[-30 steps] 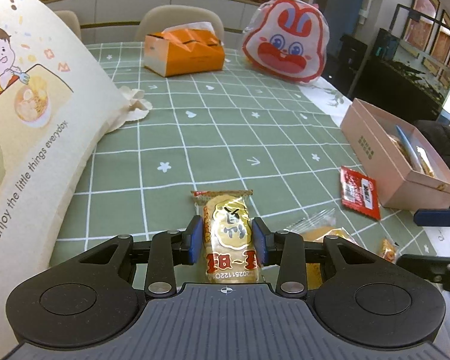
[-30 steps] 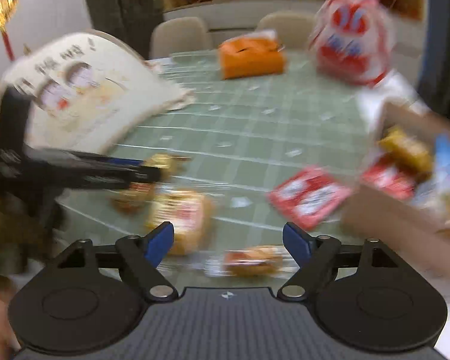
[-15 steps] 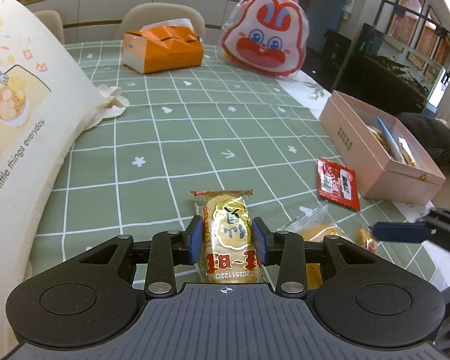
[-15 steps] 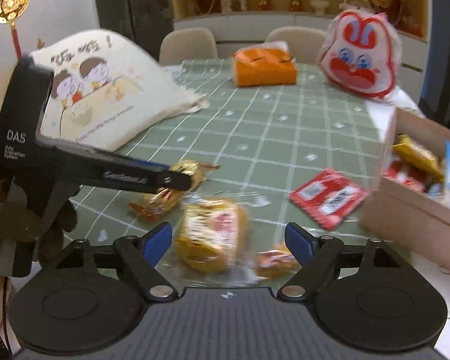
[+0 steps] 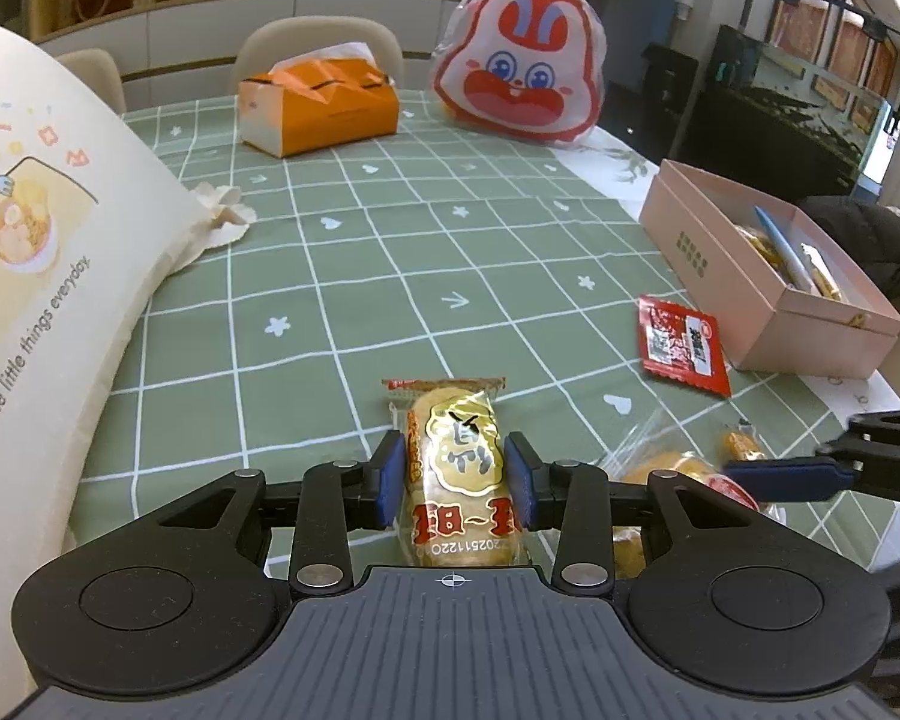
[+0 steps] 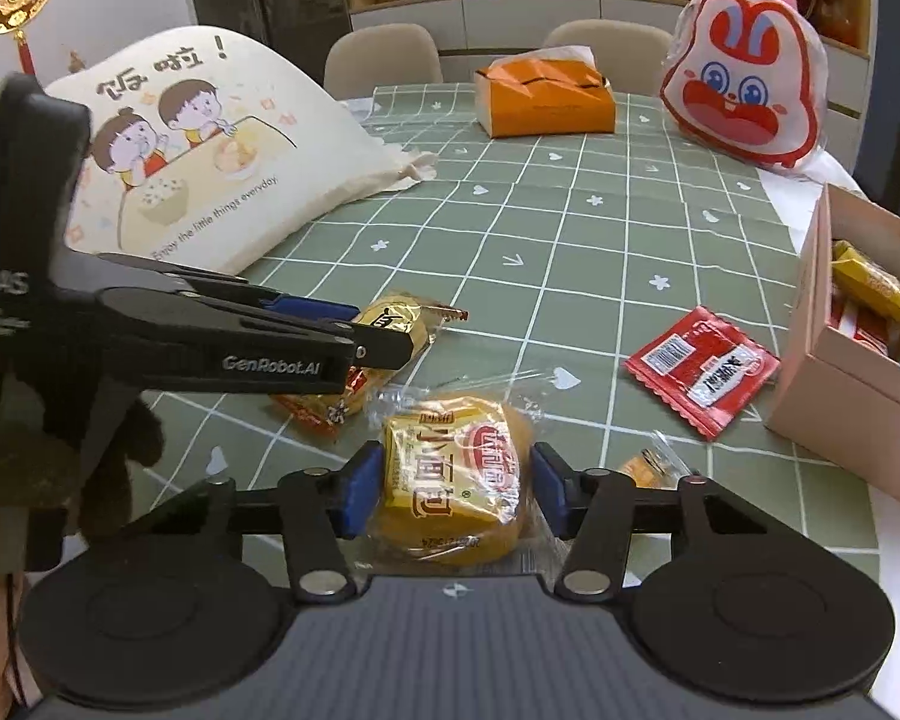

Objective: Organize snacks
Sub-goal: 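Carry both held snacks up toward the pink box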

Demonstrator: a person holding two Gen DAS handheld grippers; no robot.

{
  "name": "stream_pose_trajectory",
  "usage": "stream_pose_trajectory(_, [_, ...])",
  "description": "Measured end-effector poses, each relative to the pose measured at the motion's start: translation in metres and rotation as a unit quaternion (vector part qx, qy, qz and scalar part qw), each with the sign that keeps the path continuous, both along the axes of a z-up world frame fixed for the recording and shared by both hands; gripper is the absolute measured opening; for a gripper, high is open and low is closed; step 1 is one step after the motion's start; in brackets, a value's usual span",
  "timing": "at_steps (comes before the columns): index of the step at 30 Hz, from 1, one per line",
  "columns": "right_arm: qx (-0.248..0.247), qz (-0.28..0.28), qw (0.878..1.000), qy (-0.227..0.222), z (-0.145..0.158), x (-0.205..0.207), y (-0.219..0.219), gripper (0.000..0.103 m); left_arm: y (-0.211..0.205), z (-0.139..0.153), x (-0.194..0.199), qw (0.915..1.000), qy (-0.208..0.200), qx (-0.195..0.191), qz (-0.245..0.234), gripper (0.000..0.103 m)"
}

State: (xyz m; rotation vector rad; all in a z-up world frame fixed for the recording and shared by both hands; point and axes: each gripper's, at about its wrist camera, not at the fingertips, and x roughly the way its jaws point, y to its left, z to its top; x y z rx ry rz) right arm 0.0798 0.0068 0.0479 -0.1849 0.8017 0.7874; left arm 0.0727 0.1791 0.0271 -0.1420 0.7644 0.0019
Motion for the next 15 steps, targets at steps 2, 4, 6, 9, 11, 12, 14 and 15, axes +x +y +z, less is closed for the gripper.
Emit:
stream_pose_trajectory(2, [0.0, 0.006, 1.0, -0.004, 0.001, -0.006, -0.005, 0.053, -0.002, 0.0, -0.001, 1.0, -0.001, -0.006, -0.007, 0.042])
stream_pose_trajectory(4, [-0.009, 0.012, 1.0, -0.014, 0.0, -0.013, -0.008, 0.053, -0.006, 0.001, -0.002, 0.9995, -0.003, -0.017, -0.025, 0.042])
stream_pose_trajectory(6, [-0.021, 0.016, 0.999, -0.031, -0.002, -0.019, -0.01, 0.053, -0.014, 0.001, -0.003, 0.9982, -0.006, -0.025, -0.054, 0.043])
stream_pose_trajectory(9, [-0.035, 0.012, 0.998, -0.047, -0.005, -0.021, -0.013, 0.058, -0.025, 0.003, -0.006, 0.997, -0.009, -0.005, -0.077, 0.044])
stream_pose_trajectory(11, [-0.039, 0.006, 0.998, -0.045, -0.008, -0.019, -0.016, 0.062, -0.03, 0.004, -0.008, 0.9969, -0.01, 0.022, -0.075, 0.045])
stream_pose_trajectory(12, [-0.04, 0.005, 0.998, -0.043, -0.01, -0.018, -0.017, 0.064, -0.032, 0.004, -0.009, 0.9966, -0.009, 0.035, -0.074, 0.045])
stream_pose_trajectory(14, [-0.043, 0.003, 0.998, -0.041, -0.013, -0.017, -0.019, 0.069, -0.036, 0.003, -0.011, 0.9954, -0.001, 0.054, -0.079, 0.044])
stream_pose_trajectory(15, [-0.046, 0.002, 0.998, -0.041, -0.015, -0.017, -0.02, 0.071, -0.037, 0.002, -0.012, 0.9946, 0.003, 0.06, -0.085, 0.044])
